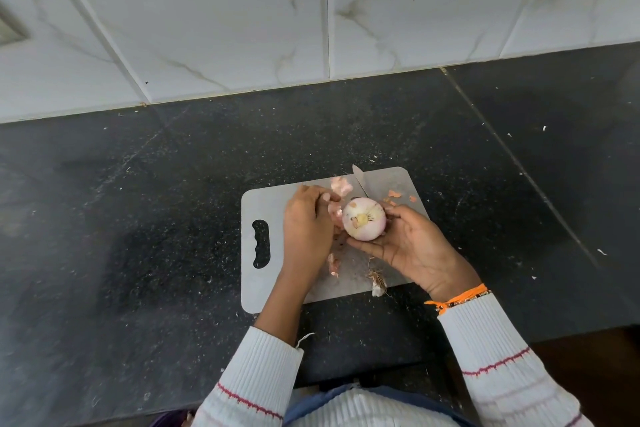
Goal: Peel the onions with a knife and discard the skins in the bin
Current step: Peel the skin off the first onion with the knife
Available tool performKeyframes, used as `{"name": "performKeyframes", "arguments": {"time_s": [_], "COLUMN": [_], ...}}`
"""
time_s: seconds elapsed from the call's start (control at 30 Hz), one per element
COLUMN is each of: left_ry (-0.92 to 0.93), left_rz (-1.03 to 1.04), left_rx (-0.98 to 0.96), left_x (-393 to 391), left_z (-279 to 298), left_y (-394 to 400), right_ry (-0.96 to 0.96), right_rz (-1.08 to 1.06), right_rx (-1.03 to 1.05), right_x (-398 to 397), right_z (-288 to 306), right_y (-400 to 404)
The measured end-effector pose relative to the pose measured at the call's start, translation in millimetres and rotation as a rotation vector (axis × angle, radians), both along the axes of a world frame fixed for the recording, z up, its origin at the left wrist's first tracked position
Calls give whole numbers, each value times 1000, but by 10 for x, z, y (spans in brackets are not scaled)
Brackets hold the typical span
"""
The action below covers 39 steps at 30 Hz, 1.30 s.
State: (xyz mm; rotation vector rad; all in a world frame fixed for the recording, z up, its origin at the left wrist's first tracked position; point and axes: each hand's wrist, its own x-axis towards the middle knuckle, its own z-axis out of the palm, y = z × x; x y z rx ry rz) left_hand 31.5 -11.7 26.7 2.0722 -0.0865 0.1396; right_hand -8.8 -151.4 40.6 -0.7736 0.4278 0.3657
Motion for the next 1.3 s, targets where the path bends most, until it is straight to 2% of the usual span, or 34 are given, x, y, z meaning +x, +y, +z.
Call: {"name": "performKeyframes", "arguments": {"time_s": [0.1,0.27,0.43,0.57,0.7,0.8,0.87,0.97,1.03,1.13,1.3], "left_ry": [11,113,116,80,119,83,105,221,318,250,273], "left_rz": [-67,-354,-235,-156,5,-58,-106,-146,-216,-355,-344], "left_rx": [-75,-220,-448,-342,-332,-149,-109,-267,-394,-337,-362], "left_x": [-32,-66,-101,-70,-22,10,17,-8,-19,-14,12], "left_z": [51,87,91,75,76,36,10,48,76,54,14], "left_y": [-23,-61,-141,-158,-118,-98,-125,-184,-192,-172,-160], "right_ry": [5,-4,-6,0,-9,1,18,53,71,94,102], "right_rz": [-27,-62,-42,-31,-14,-26,-52,-107,-149,-173,-164], "right_rx": [47,86,67,42,40,30,5,-59,-24,20,11], "right_x": [4,5,3,2,21,42,70,108,121,127,111], "right_z": [12,-12,-33,-37,-18,-34,-63,-87,-86,-79,-119], "right_y": [-4,-49,-78,-85,-81,-78,-69,-50,-46,-57,-67]}}
